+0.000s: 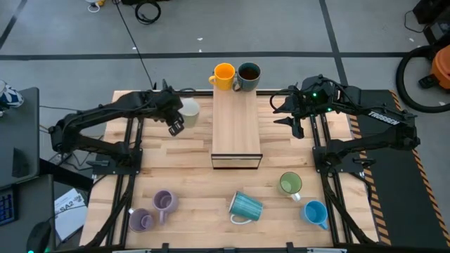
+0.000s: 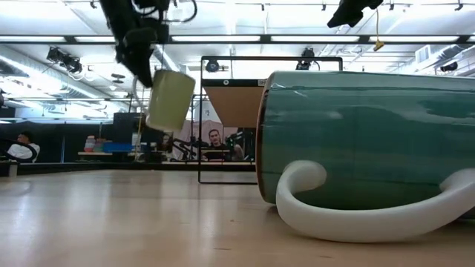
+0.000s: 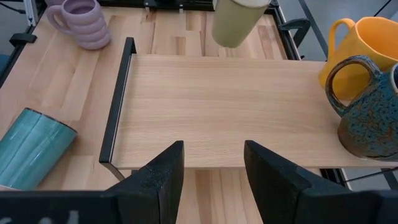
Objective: Place coffee mugs
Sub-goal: Put the left light green mug on the shelf, then put the light green mug on the shelf
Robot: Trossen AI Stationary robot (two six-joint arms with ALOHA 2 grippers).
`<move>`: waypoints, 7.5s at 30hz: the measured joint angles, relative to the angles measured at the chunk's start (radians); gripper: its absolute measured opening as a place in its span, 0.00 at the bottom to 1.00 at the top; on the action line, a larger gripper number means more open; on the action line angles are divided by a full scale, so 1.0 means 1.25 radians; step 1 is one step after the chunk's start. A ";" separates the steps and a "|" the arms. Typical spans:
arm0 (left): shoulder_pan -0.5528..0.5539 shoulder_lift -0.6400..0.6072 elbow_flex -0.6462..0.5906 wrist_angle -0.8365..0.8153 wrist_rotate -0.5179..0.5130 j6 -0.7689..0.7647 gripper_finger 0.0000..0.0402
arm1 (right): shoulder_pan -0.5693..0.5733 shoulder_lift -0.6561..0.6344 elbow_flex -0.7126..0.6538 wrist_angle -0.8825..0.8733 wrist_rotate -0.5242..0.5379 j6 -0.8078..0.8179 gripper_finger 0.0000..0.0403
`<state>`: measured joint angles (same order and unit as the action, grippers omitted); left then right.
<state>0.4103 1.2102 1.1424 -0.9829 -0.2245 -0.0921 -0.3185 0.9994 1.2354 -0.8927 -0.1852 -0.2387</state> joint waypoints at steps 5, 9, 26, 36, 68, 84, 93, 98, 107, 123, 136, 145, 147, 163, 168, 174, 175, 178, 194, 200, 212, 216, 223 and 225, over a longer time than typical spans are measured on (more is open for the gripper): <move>0.000 0.000 0.077 0.001 0.000 0.022 0.16 | 0.000 0.000 0.000 0.000 0.000 0.000 0.43; 0.000 0.000 0.119 0.025 0.000 0.030 0.16 | 0.000 0.000 0.000 0.000 0.000 0.000 0.43; 0.005 0.058 0.124 0.295 0.060 0.131 0.16 | 0.000 0.001 0.000 0.001 0.000 0.000 0.43; 0.034 0.153 0.124 0.342 0.073 0.153 0.16 | 0.000 0.012 0.000 0.001 0.000 -0.002 0.43; 0.061 0.256 0.124 0.447 0.100 0.153 0.18 | 0.000 0.014 0.000 0.001 0.000 -0.003 0.43; 0.061 0.257 0.124 0.455 0.093 0.153 0.23 | 0.000 0.014 0.000 0.001 0.000 -0.003 0.43; 0.061 0.257 0.124 0.453 0.091 0.153 0.32 | 0.000 0.014 0.000 0.001 0.000 -0.003 0.43; 0.061 0.257 0.124 0.453 0.091 0.153 0.44 | 0.000 0.014 0.000 0.001 0.000 -0.003 0.43; 0.061 0.254 0.123 0.449 0.091 0.153 0.52 | 0.000 0.014 0.000 0.001 0.000 -0.003 0.43; 0.048 0.114 0.123 0.302 0.100 0.133 0.52 | 0.002 0.013 0.000 0.000 -0.048 0.008 0.43; -0.111 -0.080 -0.003 0.183 0.100 0.041 0.52 | 0.104 0.013 0.000 -0.030 -0.105 0.123 0.43; -0.242 -0.166 -0.237 0.395 0.102 -0.070 0.52 | 0.267 0.013 -0.069 -0.041 -0.081 0.223 0.43; -0.260 -0.168 -0.263 0.431 0.101 -0.086 0.52 | 0.298 0.013 -0.100 -0.044 -0.066 0.250 0.43; -0.301 -0.168 -0.280 0.502 0.100 -0.106 0.52 | 0.453 0.014 -0.298 -0.042 0.007 0.455 0.43; -0.301 -0.168 -0.280 0.502 0.100 -0.106 0.52 | 0.471 0.013 -0.334 -0.039 0.016 0.499 0.43; -0.300 -0.168 -0.280 0.502 0.100 -0.106 0.52 | 0.484 0.013 -0.363 -0.037 0.050 0.530 0.43; -0.300 -0.168 -0.280 0.502 0.100 -0.106 0.52 | 0.486 0.013 -0.369 -0.032 0.050 0.530 0.43; -0.300 -0.168 -0.280 0.502 0.100 -0.106 0.52 | 0.486 0.013 -0.393 -0.012 0.050 0.533 0.43; -0.300 -0.168 -0.280 0.502 0.100 -0.106 0.52 | 0.486 0.024 -0.419 0.002 0.057 0.547 0.43; -0.300 -0.168 -0.279 0.502 0.100 -0.106 0.52 | 0.486 0.024 -0.451 0.052 0.062 0.546 0.43; -0.300 -0.167 -0.279 0.501 0.100 -0.105 0.52 | 0.486 0.024 -0.493 0.099 0.074 0.554 0.41; -0.300 -0.167 -0.279 0.501 0.100 -0.105 0.52 | 0.486 0.024 -0.493 0.100 0.090 0.554 0.37; -0.300 -0.167 -0.279 0.501 0.100 -0.105 0.52 | 0.486 0.024 -0.493 0.101 0.092 0.554 0.26; -0.300 -0.167 -0.279 0.501 0.100 -0.105 0.52 | 0.486 0.024 -0.493 0.101 0.092 0.554 0.22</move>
<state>0.0353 1.0012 0.7933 -0.3561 -0.0998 -0.2228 0.2886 1.0298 0.6186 -0.7670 -0.0708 0.4538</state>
